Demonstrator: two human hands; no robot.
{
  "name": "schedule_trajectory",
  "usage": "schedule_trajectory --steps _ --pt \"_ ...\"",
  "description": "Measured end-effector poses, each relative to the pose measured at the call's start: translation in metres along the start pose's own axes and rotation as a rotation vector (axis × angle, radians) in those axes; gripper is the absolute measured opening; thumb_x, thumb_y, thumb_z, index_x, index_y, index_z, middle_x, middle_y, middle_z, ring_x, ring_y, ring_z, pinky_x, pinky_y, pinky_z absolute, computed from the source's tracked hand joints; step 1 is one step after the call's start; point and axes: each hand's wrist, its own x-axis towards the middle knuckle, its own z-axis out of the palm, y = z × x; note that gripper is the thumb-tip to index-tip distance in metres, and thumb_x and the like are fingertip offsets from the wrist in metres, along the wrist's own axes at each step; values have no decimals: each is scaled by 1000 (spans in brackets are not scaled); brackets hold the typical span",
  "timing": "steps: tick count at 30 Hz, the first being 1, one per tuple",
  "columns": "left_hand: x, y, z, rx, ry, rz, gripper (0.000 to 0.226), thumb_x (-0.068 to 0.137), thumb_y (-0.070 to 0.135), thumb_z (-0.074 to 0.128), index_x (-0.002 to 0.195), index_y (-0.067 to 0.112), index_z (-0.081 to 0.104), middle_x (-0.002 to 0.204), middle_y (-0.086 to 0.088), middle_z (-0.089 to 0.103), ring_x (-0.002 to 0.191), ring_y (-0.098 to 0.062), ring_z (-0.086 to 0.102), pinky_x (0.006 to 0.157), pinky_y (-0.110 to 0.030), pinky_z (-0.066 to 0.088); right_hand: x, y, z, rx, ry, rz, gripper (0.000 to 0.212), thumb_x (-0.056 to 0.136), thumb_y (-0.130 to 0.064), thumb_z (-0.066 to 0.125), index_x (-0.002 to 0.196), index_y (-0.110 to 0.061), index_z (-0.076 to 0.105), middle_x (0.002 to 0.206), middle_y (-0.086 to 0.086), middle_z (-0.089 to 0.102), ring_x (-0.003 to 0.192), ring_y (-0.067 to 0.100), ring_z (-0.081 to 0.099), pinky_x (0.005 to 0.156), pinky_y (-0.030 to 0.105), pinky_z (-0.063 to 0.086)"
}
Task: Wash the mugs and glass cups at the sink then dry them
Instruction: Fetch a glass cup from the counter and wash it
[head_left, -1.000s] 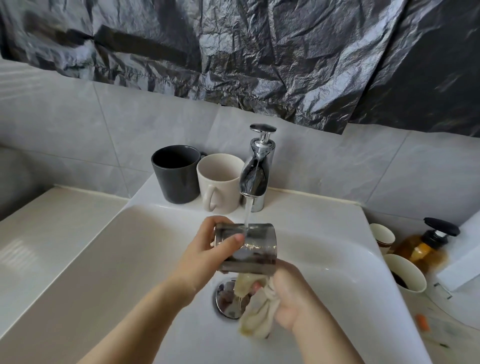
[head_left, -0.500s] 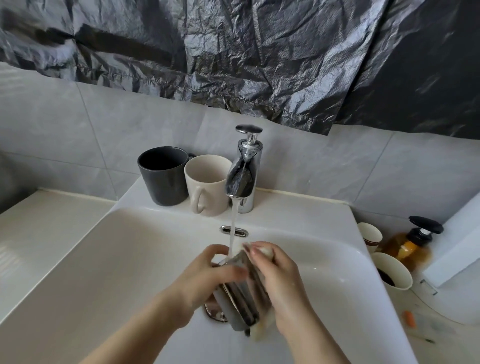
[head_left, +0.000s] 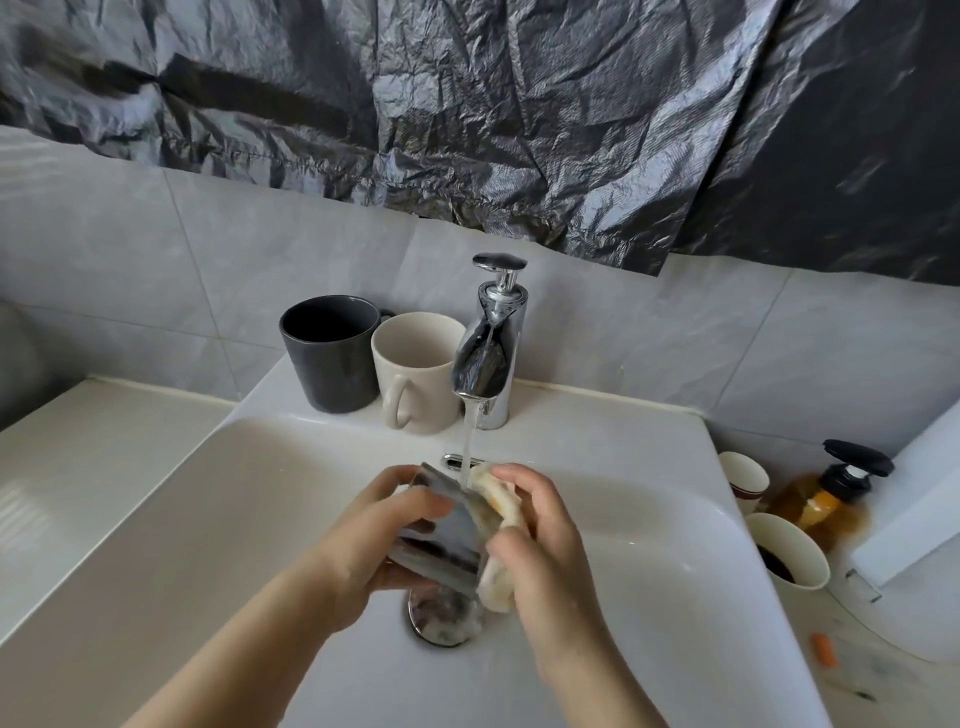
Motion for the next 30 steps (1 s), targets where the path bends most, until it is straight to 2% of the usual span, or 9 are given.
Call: schedule_trajectory --steps 4,7,9,13,16,20,24,27,30 --pt "-8 5 5 104 17 70 59 46 25 69 104 25 58 92 -19 67 72 -35 70 80 -52 57 0 7 6 -106 114 -79 5 88 -27 58 85 -31 58 73 -18 65 63 0 57 64 20 44" --pt "-12 8 10 153 -4 124 48 51 25 66 99 29 59 99 -18 65 73 -33 70 76 -44 59 6 13 5 -260 191 -142 34 95 -13 46 88 -46 52 87 -30 63 88 -13 56 76 5 41" --pt "-9 6 11 110 31 128 48 53 25 65 101 25 57 94 -20 65 66 -33 70 68 -40 59 5 12 12 -325 136 -163 27 95 -24 46 92 -51 50 97 -32 58 101 -14 52 87 7 39" --pt "-6 6 5 21 64 108 47 52 23 64 99 21 59 77 -15 65 64 -29 67 71 -47 59 -2 23 29 -611 133 -394 46 85 -48 35 120 -31 59 124 -17 56 121 -1 40 102 21 34" --pt "-14 12 4 33 -84 166 51 40 24 72 90 28 66 92 -19 60 71 -32 66 70 -42 58 4 12 25 -187 262 -152 36 83 -45 39 98 -35 70 110 -14 67 107 6 58 97 32 45" --pt "-16 9 9 33 -80 236 52 35 28 71 85 41 68 104 -18 59 76 -28 68 68 -36 56 6 -1 4 630 10 423 34 96 -39 38 96 -21 67 78 10 73 68 28 66 60 31 47" --pt "-13 -4 25 -37 64 264 61 41 29 72 100 31 59 93 -18 59 65 -22 64 57 -31 53 1 1 15 570 80 273 19 92 -30 53 98 -39 69 120 4 65 110 23 61 87 32 51" --pt "-10 0 20 -74 79 185 55 47 27 71 101 21 59 88 -26 59 62 -28 62 58 -36 55 2 15 22 106 105 40 48 98 -13 43 113 -58 36 143 -20 24 134 -9 19 101 -1 20" --pt "-14 11 10 36 -40 178 57 35 32 70 93 26 67 87 -26 63 65 -30 64 61 -39 57 8 14 16 263 133 89 35 94 -26 52 118 -51 46 137 -12 48 126 2 45 111 27 34"
